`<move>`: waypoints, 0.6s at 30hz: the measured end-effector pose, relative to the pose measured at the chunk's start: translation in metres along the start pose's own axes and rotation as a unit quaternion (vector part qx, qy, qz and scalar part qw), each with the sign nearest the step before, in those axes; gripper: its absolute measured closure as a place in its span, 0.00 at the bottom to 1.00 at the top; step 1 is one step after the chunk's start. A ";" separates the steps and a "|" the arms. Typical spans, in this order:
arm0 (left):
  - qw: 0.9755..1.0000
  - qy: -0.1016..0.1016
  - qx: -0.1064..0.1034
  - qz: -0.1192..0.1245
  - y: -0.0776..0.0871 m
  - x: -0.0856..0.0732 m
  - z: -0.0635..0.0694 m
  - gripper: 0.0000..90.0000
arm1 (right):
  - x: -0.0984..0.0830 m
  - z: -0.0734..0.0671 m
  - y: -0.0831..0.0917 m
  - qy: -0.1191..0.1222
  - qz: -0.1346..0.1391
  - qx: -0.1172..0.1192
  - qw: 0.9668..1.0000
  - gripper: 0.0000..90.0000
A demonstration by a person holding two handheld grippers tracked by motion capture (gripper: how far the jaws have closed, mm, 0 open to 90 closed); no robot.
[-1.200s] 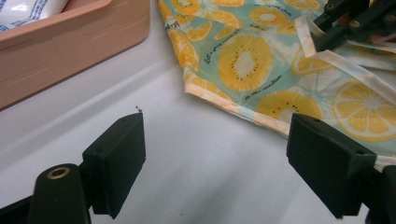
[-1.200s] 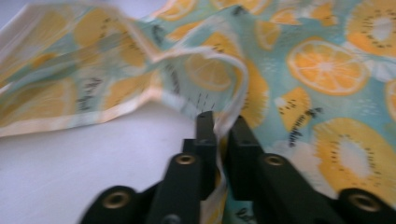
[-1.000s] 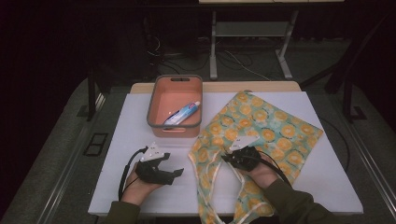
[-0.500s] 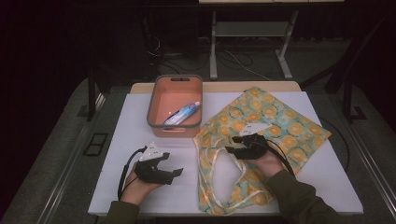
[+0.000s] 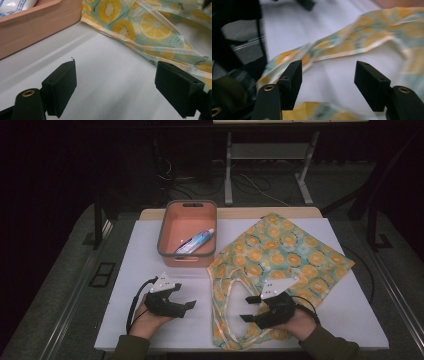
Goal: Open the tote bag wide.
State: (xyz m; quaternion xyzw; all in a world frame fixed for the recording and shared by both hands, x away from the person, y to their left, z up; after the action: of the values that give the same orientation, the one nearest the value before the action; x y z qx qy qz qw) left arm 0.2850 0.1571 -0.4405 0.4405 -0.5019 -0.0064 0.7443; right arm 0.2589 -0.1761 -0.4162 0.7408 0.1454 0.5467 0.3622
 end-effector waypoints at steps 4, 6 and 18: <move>1.000 -0.009 -0.001 -0.004 -0.001 0.000 0.001 0.17 | -0.002 -0.017 -0.009 0.021 -0.013 0.027 0.999 0.42; 1.000 -0.011 0.001 -0.006 -0.002 -0.001 0.000 0.17 | -0.002 -0.023 -0.015 0.031 -0.021 0.039 0.999 0.42; 1.000 -0.016 0.000 -0.011 -0.004 -0.001 0.001 0.17 | -0.005 -0.040 -0.044 0.064 -0.063 0.058 0.994 0.42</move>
State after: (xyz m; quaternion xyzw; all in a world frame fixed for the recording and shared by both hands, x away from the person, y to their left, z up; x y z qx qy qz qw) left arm 0.2856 0.1540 -0.4436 0.4456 -0.5093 -0.0219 0.7360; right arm 0.2286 -0.1339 -0.4446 0.7132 0.2459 0.5599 0.3426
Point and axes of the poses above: each handheld gripper's, and its own axes: y roughly backward along the jaws, x roughly out of its top, z roughly to its right, the point moved 1 cm from there along -y, roughly forward along the jaws, and after that the axes turned 5 degrees about -z, right-handed, at the moved point
